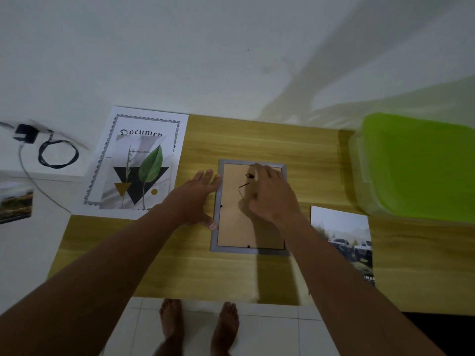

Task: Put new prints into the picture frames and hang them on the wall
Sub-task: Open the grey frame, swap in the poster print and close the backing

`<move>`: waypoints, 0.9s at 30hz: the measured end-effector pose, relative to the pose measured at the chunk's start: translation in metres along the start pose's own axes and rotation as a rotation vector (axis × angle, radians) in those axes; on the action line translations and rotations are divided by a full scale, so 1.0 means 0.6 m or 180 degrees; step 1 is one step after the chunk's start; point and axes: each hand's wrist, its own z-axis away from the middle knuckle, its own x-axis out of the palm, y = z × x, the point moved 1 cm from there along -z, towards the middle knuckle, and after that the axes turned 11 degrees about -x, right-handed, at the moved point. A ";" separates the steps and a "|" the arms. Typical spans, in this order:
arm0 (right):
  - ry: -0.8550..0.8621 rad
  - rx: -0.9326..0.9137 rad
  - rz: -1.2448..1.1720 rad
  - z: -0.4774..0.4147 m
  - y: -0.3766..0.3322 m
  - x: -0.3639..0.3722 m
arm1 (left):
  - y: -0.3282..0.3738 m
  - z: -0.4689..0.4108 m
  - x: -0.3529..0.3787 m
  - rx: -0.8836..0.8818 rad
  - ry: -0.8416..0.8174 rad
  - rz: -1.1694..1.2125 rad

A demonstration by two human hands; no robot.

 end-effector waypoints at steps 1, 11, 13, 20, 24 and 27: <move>-0.0194 -0.0070 0.0010 -0.011 0.009 -0.007 | 0.002 0.000 0.000 -0.0016 -0.0017 0.0013; -0.0434 -0.0425 0.0220 -0.042 0.051 -0.007 | 0.006 0.003 -0.007 -0.0116 -0.0134 0.0061; -0.0460 -0.0503 0.0370 -0.041 0.052 -0.007 | 0.007 0.004 -0.009 -0.0133 -0.0143 0.0053; -0.0693 -0.0544 0.0584 -0.039 0.058 -0.006 | 0.008 0.004 -0.010 -0.0153 -0.0172 0.0064; -0.0738 -0.0314 0.0589 -0.018 0.059 0.008 | 0.009 0.003 -0.011 -0.0143 -0.0181 0.0049; -0.0446 -0.0035 0.0495 0.020 0.046 0.029 | 0.009 0.005 -0.012 -0.0144 -0.0189 0.0072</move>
